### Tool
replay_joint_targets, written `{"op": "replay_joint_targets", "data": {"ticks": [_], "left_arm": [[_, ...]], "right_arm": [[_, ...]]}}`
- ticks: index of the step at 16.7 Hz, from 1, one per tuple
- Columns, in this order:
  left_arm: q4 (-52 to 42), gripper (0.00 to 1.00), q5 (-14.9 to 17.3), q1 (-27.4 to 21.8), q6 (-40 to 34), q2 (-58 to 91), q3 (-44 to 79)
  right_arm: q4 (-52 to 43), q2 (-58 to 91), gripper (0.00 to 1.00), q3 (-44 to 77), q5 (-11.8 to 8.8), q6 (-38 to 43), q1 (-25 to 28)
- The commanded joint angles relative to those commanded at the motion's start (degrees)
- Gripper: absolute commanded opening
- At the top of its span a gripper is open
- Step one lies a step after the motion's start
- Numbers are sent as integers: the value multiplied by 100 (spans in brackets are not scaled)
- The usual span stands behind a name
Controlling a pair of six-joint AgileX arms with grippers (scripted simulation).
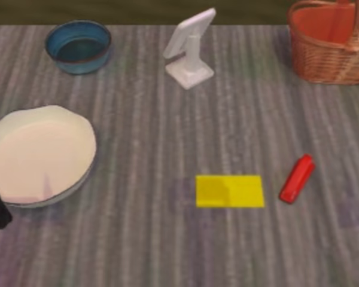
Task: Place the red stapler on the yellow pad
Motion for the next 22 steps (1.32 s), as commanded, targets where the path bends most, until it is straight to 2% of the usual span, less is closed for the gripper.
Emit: {"op": "replay_joint_targets", "data": {"ticks": [4, 8, 22], "left_arm": [[0, 100, 0, 0, 0, 0, 0], [0, 100, 0, 0, 0, 0, 0], [0, 100, 0, 0, 0, 0, 0]], "right_arm": [[-136, 174, 100, 173, -10, 116, 53], [-901, 1258, 100, 1223, -21, 754, 306], [-5555, 9129, 100, 7239, 5, 4329, 1707]]}}
